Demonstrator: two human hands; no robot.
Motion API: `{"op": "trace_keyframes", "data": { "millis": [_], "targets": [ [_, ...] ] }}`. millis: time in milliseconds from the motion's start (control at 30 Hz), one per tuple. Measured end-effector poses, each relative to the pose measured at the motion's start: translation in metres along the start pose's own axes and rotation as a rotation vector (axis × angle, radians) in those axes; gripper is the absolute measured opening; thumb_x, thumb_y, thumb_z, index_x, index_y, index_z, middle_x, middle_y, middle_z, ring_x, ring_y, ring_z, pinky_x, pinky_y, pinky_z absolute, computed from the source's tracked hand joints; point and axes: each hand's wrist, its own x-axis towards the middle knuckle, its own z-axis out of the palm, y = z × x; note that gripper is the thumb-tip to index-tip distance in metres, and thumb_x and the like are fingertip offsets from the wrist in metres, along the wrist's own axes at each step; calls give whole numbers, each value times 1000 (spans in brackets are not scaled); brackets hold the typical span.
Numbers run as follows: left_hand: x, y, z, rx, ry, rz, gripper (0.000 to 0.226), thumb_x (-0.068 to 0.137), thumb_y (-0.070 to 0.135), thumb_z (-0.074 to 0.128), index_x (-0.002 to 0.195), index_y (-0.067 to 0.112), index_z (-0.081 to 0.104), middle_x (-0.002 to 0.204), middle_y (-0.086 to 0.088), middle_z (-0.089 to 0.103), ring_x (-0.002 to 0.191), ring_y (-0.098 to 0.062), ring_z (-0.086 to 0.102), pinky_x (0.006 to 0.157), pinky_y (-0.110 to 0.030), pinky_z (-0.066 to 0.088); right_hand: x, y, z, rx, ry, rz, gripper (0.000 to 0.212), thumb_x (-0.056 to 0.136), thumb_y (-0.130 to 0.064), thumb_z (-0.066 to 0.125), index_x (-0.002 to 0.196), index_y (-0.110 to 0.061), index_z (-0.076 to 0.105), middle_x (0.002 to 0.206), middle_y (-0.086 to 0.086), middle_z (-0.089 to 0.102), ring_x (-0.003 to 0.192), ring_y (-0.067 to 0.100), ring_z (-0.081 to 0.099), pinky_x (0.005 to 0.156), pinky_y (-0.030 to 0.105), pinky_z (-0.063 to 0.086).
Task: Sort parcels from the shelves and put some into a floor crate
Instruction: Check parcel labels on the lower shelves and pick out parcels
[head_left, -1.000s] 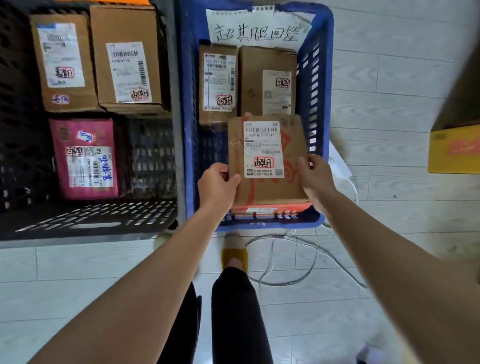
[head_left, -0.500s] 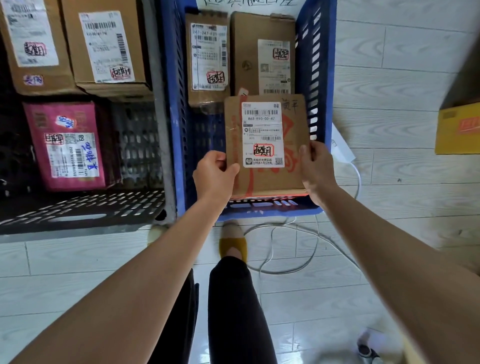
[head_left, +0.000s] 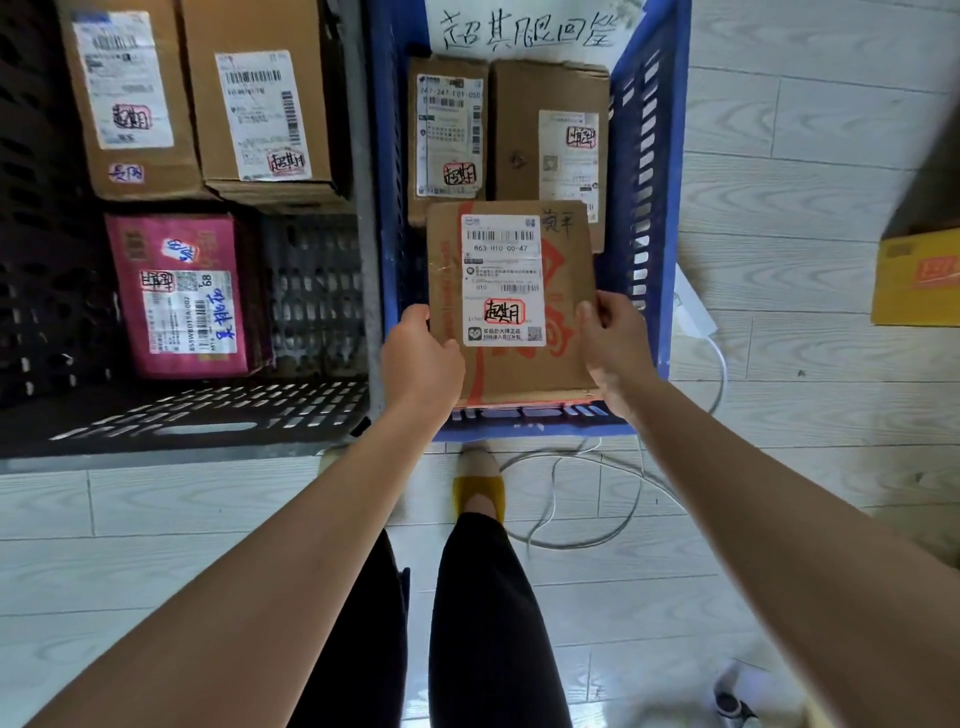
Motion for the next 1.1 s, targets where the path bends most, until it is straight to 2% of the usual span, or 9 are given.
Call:
{"op": "trace_keyframes", "data": {
  "millis": [67,267,467,567,733,833,933,1033,1100],
  "targets": [
    [6,-3,2,54,-20,-14,27,92,10,52,120,9,51,118,-4,62,96,-20,58,59,-16,43,3,1,8,11,-15,27,29,98,-19,38,122,-9,49,109,10,61,94,20,60,82,37,51],
    [17,-11,11,134,-57,-35,27,91,8,51,118,6,48,120,-14,58,108,-30,56,88,-42,50,6,11,23,25,-3,22,20,98,-17,37,114,-10,48,107,13,59,85,15,54,79,35,50],
    [2,-5,6,51,-14,-27,27,89,8,52,116,4,49,117,-14,60,105,-30,58,87,-41,50,-12,6,11,68,50,35,30,97,-15,39,125,-7,47,105,2,59,90,12,59,79,28,51],
    [-17,11,-9,-34,-21,-26,27,90,13,52,115,4,47,115,-14,60,100,-28,59,79,-35,49,-35,-13,-4,99,100,38,27,96,-14,41,121,-10,50,105,1,60,92,13,59,77,27,52],
    [-49,42,-63,-149,-9,-30,25,93,16,50,116,7,45,110,-4,55,87,-15,49,59,-13,39,-80,-72,-22,148,78,29,17,92,-22,50,107,-16,53,93,-4,62,80,10,61,58,21,50],
    [-66,49,-101,-238,-25,-52,25,92,17,52,114,9,45,107,-4,58,92,-19,56,74,-29,49,-108,-105,-21,157,102,5,29,91,-22,53,118,-10,53,102,0,63,86,14,63,62,23,51],
    [-81,46,-144,-292,-67,-37,25,93,17,51,117,12,47,105,2,57,89,-11,52,67,-17,44,-141,-136,-7,195,164,-15,30,91,-19,54,120,-11,52,95,-4,59,84,11,60,63,21,48],
    [-86,36,-184,-298,-82,-4,35,92,16,53,126,12,47,114,1,60,93,-10,52,79,-22,41,-170,-150,11,118,251,-70,30,92,-20,52,120,-11,54,102,-2,59,89,12,57,68,20,46],
    [-83,29,-209,-327,-41,-10,39,91,16,55,128,11,46,103,4,59,95,-13,55,83,-26,44,-187,-154,23,84,282,-81,29,93,-21,51,119,-9,57,106,2,60,92,14,56,72,24,44]
  ]
}}
